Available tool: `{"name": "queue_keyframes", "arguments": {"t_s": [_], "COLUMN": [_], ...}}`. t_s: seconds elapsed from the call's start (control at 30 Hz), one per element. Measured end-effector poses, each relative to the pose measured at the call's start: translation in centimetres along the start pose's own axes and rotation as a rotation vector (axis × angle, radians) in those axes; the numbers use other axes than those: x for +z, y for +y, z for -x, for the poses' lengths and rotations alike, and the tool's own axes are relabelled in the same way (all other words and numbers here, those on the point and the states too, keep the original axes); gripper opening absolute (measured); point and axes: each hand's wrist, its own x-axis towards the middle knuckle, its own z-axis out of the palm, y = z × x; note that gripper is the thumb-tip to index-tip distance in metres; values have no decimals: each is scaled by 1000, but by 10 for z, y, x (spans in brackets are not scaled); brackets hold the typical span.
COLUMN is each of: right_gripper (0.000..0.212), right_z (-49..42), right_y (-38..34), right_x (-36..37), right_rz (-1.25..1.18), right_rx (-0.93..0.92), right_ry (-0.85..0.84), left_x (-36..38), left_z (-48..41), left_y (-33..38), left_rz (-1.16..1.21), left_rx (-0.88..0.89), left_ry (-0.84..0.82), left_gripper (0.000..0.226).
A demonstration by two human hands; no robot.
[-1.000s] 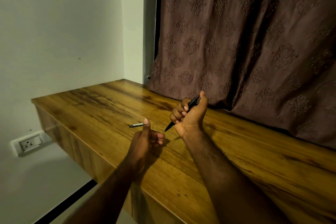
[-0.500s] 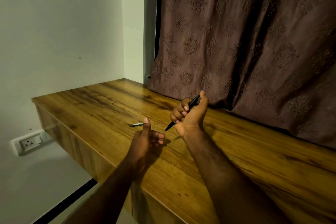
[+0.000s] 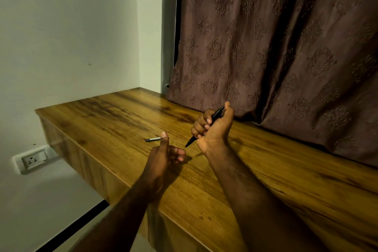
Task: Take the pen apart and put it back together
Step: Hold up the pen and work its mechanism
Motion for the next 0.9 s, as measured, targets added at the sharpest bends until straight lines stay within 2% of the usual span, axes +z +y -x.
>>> {"name": "queue_keyframes", "arguments": {"t_s": [0.9], "right_gripper": [56], "right_z": [0], "right_y": [-1], "right_x": [1], "right_rz": [-9], "right_rx": [12], "right_ry": [40], "left_x": [-2], "left_z": [-4], "left_y": [-3], "left_rz": [15], "left_rx": [-21], "left_ry": [5], "left_gripper": [86]}}
